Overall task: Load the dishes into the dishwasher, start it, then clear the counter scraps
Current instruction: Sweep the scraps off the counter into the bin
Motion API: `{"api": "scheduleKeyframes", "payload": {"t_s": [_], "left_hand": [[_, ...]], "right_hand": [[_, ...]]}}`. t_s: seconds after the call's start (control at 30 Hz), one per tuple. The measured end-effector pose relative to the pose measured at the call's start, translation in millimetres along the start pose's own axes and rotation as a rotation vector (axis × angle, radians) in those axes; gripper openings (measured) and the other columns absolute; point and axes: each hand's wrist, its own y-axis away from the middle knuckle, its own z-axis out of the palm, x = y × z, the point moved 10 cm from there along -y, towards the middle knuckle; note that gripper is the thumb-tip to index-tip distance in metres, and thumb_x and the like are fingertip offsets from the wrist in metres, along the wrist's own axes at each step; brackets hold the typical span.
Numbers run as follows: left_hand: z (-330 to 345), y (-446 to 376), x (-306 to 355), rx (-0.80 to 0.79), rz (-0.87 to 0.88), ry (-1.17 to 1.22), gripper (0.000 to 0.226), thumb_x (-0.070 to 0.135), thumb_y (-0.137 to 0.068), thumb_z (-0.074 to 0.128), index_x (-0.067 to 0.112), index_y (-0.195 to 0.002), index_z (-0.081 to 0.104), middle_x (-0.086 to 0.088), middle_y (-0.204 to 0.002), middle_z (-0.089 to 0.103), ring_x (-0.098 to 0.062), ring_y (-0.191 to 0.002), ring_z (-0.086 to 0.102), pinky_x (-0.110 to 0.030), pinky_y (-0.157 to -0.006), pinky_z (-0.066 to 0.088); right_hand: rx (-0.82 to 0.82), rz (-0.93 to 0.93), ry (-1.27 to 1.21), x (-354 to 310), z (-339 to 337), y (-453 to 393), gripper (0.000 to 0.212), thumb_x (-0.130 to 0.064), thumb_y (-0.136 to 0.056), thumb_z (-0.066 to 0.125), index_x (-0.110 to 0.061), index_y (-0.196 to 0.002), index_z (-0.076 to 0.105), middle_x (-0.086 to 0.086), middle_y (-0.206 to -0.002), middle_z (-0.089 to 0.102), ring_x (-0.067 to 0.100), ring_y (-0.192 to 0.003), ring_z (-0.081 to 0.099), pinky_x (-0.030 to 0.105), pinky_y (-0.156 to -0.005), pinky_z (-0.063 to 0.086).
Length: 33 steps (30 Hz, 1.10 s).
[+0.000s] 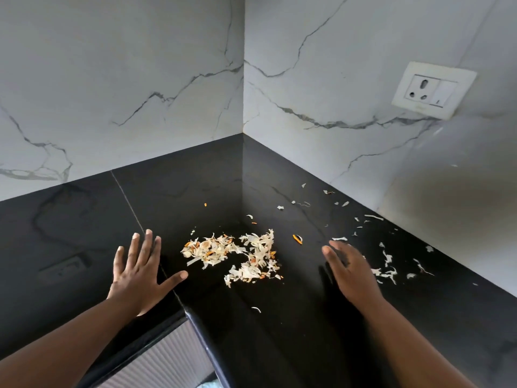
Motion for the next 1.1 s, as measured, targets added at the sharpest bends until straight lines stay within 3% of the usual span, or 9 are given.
{"api": "scheduleKeyframes", "payload": {"t_s": [0.13,0.3,0.47,0.63,0.77,1.0,1.1], "left_hand": [[-19,18,65,0.133,0.172,0.063,0.111,0.09,-0.075,0.007,0.011,-0.153,0.008,-0.002,-0.16,-0.01,-0.018,-0.145,-0.023,-0.04,-0.115,-0.019],[-9,54,180,0.119,0.407,0.053,0.095,0.08,-0.086,0.024,0.009,-0.15,0.027,-0.011,-0.159,0.018,-0.026,-0.147,0.003,-0.046,-0.115,0.002],[10,72,206,0.112,0.348,0.107,0.091,0.075,-0.09,0.023,0.008,-0.152,0.02,-0.008,-0.161,0.009,-0.024,-0.148,0.001,-0.044,-0.116,-0.001],[9,67,200,0.138,0.27,0.162,0.097,0.081,-0.086,0.014,0.011,-0.153,0.008,-0.004,-0.161,-0.005,-0.017,-0.146,-0.017,-0.038,-0.116,-0.014],[13,64,200,0.108,0.243,0.129,0.096,0.08,-0.087,0.018,0.011,-0.153,0.01,-0.005,-0.161,-0.002,-0.02,-0.147,-0.013,-0.04,-0.116,-0.01],[19,61,200,0.034,0.22,0.159,0.102,0.085,-0.081,0.012,0.012,-0.153,0.005,0.0,-0.161,-0.009,-0.017,-0.147,-0.017,-0.038,-0.116,-0.016],[17,61,200,0.01,0.203,0.169,0.11,0.091,-0.072,-0.001,0.015,-0.151,-0.008,0.004,-0.158,-0.021,-0.012,-0.142,-0.029,-0.035,-0.114,-0.023]], "right_hand": [[-0.022,-0.034,0.317,39,-42,4,0.077,-0.077,-0.08,0.033,-0.021,-0.126,0.059,0.002,-0.126,0.061,0.02,-0.122,0.053,0.041,-0.102,0.042],[0.046,0.086,0.563,99,-91,4,0.083,-0.083,-0.077,0.025,-0.026,-0.13,0.052,0.002,-0.134,0.054,0.022,-0.128,0.046,0.046,-0.105,0.038],[-0.002,0.259,0.62,146,-124,3,0.102,-0.087,-0.071,0.033,-0.022,-0.148,0.028,0.009,-0.155,0.025,0.028,-0.144,0.021,0.048,-0.115,0.021],[-0.099,0.197,0.603,159,-131,-16,0.116,-0.091,-0.061,0.04,-0.023,-0.152,0.016,0.003,-0.16,0.013,0.024,-0.147,0.01,0.045,-0.117,0.016],[-0.146,0.076,0.621,154,-128,-43,0.119,-0.091,-0.058,0.04,-0.023,-0.153,0.014,0.001,-0.16,0.013,0.018,-0.147,0.01,0.04,-0.118,0.015],[-0.175,0.094,0.57,160,-114,-60,0.133,-0.098,-0.054,0.031,-0.011,-0.153,0.013,0.008,-0.161,0.012,0.02,-0.148,0.009,0.036,-0.119,0.007],[-0.203,-0.011,0.491,124,-88,-49,0.128,-0.094,-0.059,0.042,-0.008,-0.151,0.018,0.011,-0.157,0.021,0.025,-0.145,0.018,0.036,-0.118,0.013]]}}
